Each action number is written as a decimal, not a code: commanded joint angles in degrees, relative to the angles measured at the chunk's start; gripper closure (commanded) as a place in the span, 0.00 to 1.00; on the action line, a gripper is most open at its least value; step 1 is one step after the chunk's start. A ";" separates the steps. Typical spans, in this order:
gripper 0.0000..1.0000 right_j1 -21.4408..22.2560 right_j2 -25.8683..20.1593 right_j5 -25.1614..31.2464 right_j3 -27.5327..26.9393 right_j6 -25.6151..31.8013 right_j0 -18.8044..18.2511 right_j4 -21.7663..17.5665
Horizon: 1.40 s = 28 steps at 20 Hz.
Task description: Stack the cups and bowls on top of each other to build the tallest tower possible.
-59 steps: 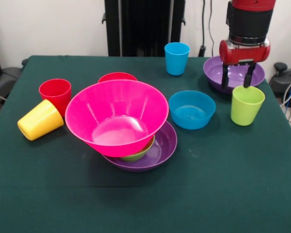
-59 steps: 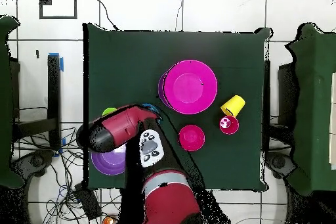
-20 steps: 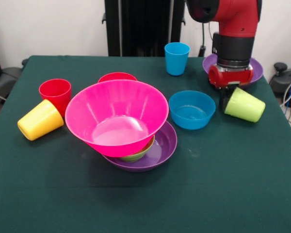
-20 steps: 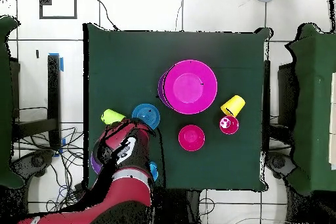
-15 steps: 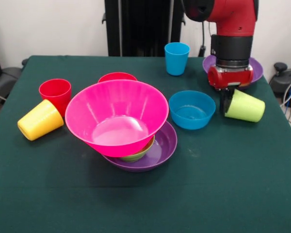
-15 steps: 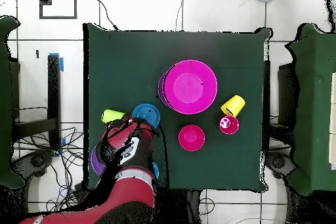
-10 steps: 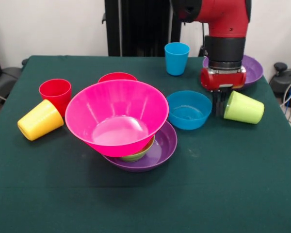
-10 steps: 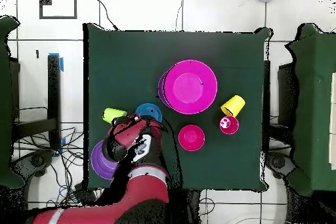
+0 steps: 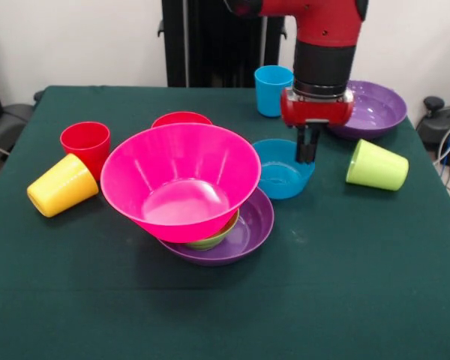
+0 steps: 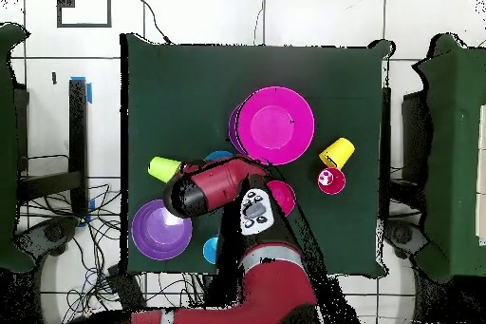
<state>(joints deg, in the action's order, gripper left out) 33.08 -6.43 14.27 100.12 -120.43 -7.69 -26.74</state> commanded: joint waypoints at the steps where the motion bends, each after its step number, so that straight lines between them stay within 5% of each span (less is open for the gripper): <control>1: 1.00 2.96 -10.33 7.16 3.33 4.53 -0.89 0.80; 12: 1.00 3.34 -10.25 4.68 3.59 1.97 -0.34 -1.22; 13: 0.00 3.42 -9.96 3.61 3.52 1.24 -0.10 -1.67; 20: 0.00 3.14 -8.69 -0.46 3.53 -1.16 0.87 -2.34; 22: 0.00 1.64 -8.95 4.76 2.98 0.60 0.71 -1.34; 28: 0.00 -2.08 -6.78 8.72 1.24 0.82 2.64 -1.45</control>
<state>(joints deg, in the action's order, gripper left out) 36.36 -10.89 17.27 100.91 -120.43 -6.94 -26.74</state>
